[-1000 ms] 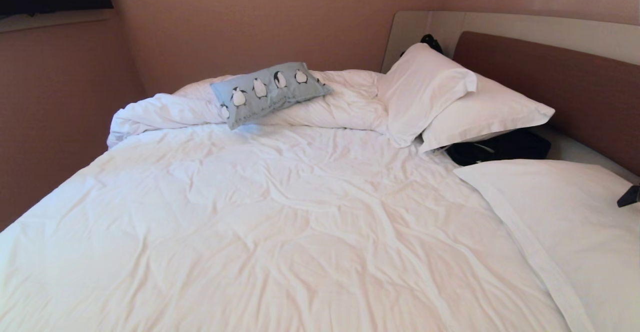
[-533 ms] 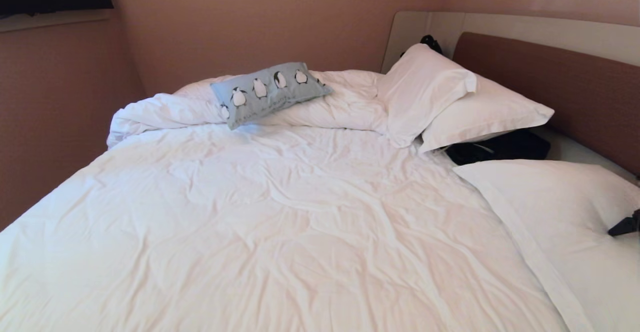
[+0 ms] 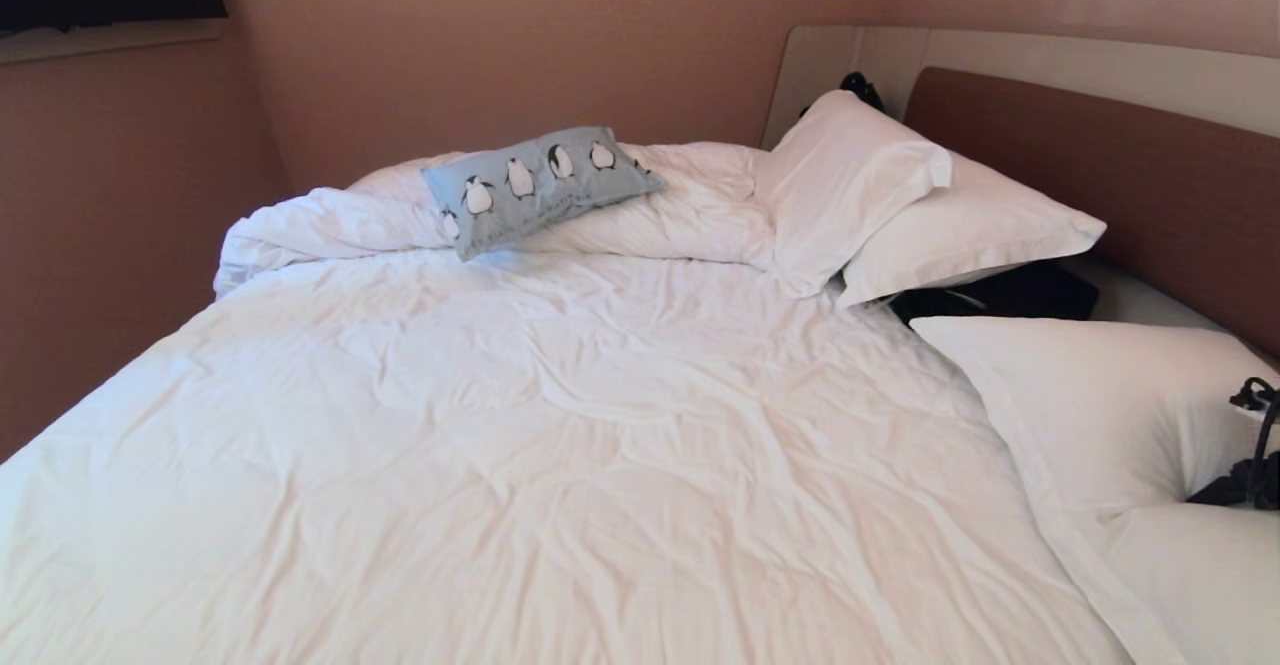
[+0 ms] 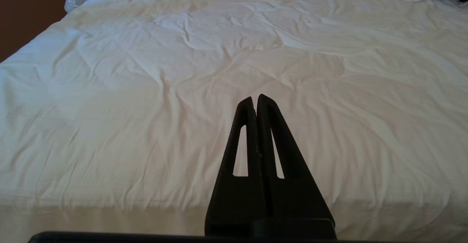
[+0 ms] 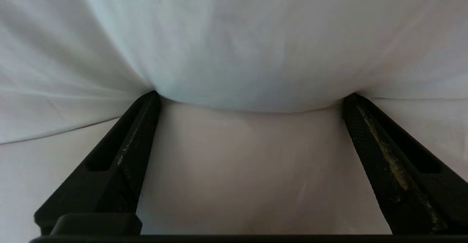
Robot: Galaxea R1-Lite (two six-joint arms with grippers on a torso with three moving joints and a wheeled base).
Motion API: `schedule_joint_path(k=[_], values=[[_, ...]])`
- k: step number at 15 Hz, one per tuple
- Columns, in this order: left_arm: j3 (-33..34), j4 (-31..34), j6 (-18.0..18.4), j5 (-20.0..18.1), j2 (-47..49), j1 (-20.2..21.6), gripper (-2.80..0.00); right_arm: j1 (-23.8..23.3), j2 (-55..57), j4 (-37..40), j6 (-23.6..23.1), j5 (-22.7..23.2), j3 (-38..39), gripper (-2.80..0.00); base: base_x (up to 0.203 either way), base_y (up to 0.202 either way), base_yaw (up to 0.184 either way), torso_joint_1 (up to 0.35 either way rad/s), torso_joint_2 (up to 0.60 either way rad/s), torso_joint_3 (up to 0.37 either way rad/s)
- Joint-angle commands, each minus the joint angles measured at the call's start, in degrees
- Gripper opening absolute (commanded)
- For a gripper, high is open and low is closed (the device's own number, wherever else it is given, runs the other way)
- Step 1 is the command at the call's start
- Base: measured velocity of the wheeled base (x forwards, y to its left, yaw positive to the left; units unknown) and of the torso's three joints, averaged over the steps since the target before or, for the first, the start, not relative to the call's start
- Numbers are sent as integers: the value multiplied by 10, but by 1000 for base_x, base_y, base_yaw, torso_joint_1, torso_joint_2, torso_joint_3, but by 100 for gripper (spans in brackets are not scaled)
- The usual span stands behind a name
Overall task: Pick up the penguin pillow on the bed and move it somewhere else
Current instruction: Place the pillow at the bedside
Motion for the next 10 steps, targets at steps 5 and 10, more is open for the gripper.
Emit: schedule_joint_path(k=[5,10], values=[[1,0,0,0,0,0,-280,10,41,3,-15,-24,0,0,0,0,0,0,0,0],[1,0,0,0,0,0,-280,10,35,2,-13,-23,0,-280,0,0,0,0,0,0]])
